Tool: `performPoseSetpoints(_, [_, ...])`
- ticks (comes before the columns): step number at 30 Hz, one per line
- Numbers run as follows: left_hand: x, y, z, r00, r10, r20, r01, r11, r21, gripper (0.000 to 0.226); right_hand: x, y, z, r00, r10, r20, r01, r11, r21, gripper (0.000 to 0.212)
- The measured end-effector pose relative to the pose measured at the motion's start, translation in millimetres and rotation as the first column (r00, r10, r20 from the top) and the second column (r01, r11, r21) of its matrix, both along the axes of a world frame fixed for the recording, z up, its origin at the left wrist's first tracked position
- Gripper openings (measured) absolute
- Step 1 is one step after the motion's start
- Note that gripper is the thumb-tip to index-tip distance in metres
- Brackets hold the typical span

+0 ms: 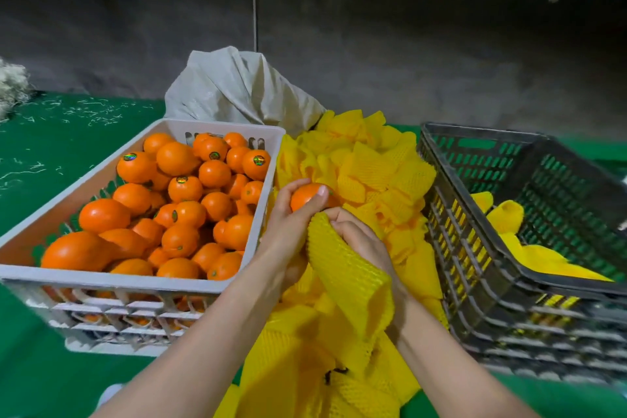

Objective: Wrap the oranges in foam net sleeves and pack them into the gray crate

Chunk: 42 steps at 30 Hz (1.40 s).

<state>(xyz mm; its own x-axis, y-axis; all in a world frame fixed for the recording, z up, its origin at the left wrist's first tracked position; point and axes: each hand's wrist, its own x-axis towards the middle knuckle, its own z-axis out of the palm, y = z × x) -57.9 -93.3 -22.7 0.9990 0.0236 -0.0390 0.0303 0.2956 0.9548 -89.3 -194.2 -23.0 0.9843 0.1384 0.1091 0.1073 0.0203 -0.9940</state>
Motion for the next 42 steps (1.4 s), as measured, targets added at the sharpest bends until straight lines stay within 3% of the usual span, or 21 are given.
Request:
performPoseSetpoints(2, [-4, -8, -3, 0.999, -0.05, -0.013, 0.049, 0.998, -0.038, 0.022, -5, -5, -8, 0.997, -0.052, 0.064, 0.052, 0.999, 0.01, 0.033])
performPoseSetpoints(5, [-10, -19, -11, 0.996, -0.072, 0.044, 0.068, 0.994, 0.081, 0.015, -4, -20, -20, 0.95, -0.216, 0.225, 0.253, 0.955, -0.152, 0.027])
performPoseSetpoints(7, [-17, -26, -12, 0.993, -0.121, -0.004, 0.121, 0.992, 0.042, 0.016, -4, -31, -18, 0.913, -0.275, 0.302, 0.338, 0.924, -0.178, 0.016])
performPoseSetpoints(10, [-23, -33, -16, 0.962, -0.258, -0.092, 0.25, 0.964, -0.093, 0.042, -2, -49, -18, 0.883, -0.339, 0.324, 0.406, 0.899, -0.164, 0.014])
performPoseSetpoints(14, [-28, -32, -22, 0.904, -0.426, -0.03, 0.418, 0.898, -0.137, 0.063, -5, -59, -25, 0.857, -0.428, 0.287, 0.481, 0.864, -0.15, 0.021])
performPoseSetpoints(18, [-34, -46, -31, 0.97, -0.24, 0.023, 0.241, 0.954, -0.181, 0.056, -15, -58, -32, 0.803, -0.503, 0.319, 0.546, 0.836, -0.057, 0.016])
performPoseSetpoints(22, [-43, -71, -39, 0.985, -0.165, 0.059, 0.175, 0.915, -0.364, 0.052, -21, -51, -41, 0.772, -0.526, 0.358, 0.564, 0.826, -0.004, 0.024])
performPoseSetpoints(25, [-42, -77, -40, 0.987, -0.149, 0.054, 0.159, 0.924, -0.348, 0.04, -23, -51, -44, 0.742, -0.493, 0.454, 0.57, 0.821, -0.04, 0.021])
performPoseSetpoints(30, [-40, -74, -37, 0.985, -0.173, 0.004, 0.167, 0.948, -0.27, 0.063, -14, -71, -33, 0.679, -0.467, 0.567, 0.572, 0.82, -0.009, 0.008])
performPoseSetpoints(33, [-42, -69, -37, 0.951, -0.306, -0.046, 0.279, 0.913, -0.298, 0.063, -1, -85, -22, 0.753, -0.459, 0.471, 0.529, 0.848, -0.02, 0.015])
performPoseSetpoints(37, [-39, -65, -33, 0.926, -0.375, -0.044, 0.34, 0.88, -0.332, 0.088, 6, -92, -23, 0.902, -0.362, 0.236, 0.361, 0.931, 0.051, 0.016])
performPoseSetpoints(42, [-39, -68, -25, 0.899, -0.424, -0.109, 0.27, 0.733, -0.624, 0.066, 4, -84, -31, 0.953, -0.27, 0.138, 0.254, 0.959, 0.124, 0.039])
